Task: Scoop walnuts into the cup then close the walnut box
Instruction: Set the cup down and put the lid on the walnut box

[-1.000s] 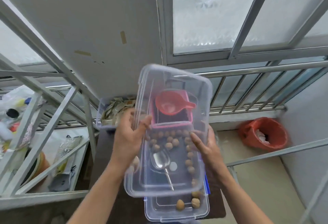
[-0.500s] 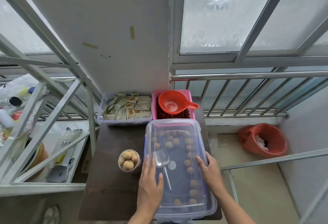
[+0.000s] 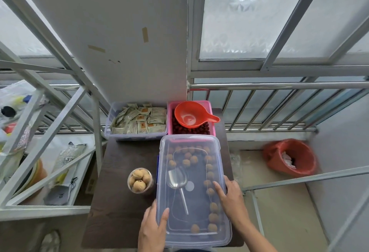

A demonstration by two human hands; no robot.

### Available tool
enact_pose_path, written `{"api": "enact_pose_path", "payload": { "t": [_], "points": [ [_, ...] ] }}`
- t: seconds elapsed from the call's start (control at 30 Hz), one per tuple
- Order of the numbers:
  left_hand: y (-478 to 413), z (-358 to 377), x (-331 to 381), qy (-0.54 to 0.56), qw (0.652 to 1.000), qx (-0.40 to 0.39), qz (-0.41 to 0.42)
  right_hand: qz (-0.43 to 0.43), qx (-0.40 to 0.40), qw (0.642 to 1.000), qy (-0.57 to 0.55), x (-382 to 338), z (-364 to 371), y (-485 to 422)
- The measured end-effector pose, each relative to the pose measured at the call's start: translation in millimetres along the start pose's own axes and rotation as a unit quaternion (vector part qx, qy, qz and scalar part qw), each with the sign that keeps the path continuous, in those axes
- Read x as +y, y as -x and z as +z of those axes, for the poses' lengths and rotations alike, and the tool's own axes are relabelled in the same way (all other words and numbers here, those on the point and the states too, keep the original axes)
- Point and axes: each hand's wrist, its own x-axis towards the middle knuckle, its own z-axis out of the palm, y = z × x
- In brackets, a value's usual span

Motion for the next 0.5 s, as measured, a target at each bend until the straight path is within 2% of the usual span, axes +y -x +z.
{"api": "enact_pose_path", "payload": {
  "t": [0.23, 0.43, 0.5],
  "points": [
    [10.8, -3.3, -6.1, -0.032, 0.997, -0.064, -0.001, -0.006, 0.007, 0.999, 0.039, 21.9, -13.4, 9.7],
    [1.6, 4.8, -14.9, -0.046, 0.995, -0.093, -0.001, 0.019, -0.002, 0.997, 0.076, 30.4, -7.1, 7.3],
    [-3.2, 5.9, -14.1, -0.032, 0.996, -0.082, -0.015, 0.035, -0.016, 0.998, 0.048, 31.7, -5.6, 4.7]
  ]
}}
